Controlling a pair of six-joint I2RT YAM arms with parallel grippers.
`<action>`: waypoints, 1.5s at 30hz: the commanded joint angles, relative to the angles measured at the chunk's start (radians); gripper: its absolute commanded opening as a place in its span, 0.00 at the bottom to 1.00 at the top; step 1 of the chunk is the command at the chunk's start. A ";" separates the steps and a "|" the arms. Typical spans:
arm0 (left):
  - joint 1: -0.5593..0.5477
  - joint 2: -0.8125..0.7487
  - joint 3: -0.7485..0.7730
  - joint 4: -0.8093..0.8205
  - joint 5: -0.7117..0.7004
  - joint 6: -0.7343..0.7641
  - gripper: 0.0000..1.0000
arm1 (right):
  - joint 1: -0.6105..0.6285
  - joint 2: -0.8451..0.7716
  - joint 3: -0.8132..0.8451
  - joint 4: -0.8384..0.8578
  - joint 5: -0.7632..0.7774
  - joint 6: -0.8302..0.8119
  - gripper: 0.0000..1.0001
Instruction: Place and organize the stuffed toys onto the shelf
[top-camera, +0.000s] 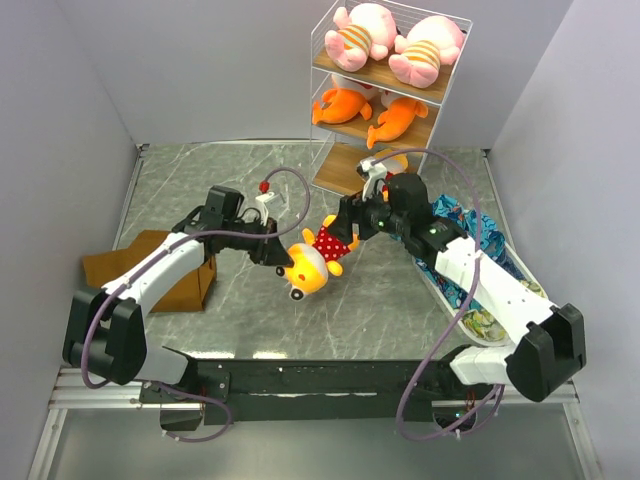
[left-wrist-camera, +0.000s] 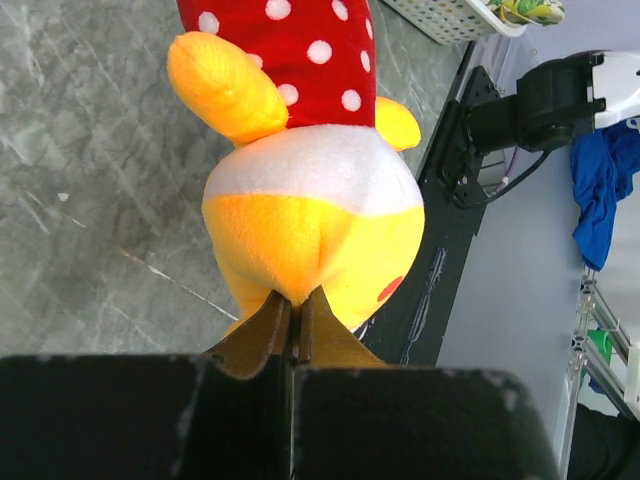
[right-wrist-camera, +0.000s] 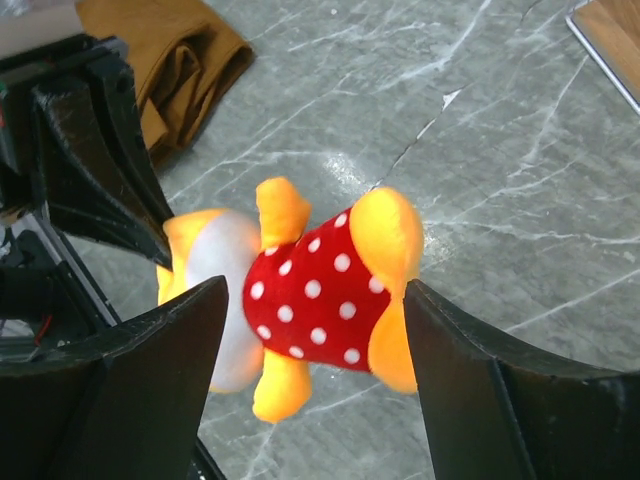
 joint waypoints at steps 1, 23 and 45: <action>-0.008 -0.023 -0.004 0.009 0.064 0.046 0.01 | -0.023 0.056 0.078 -0.084 -0.041 0.000 0.79; -0.017 -0.177 0.002 0.128 -0.251 -0.106 0.63 | -0.066 0.140 0.046 -0.007 -0.129 0.187 0.00; 0.042 -0.362 -0.001 0.096 -1.324 -0.267 0.97 | 0.034 0.102 -0.214 0.320 0.827 1.171 0.00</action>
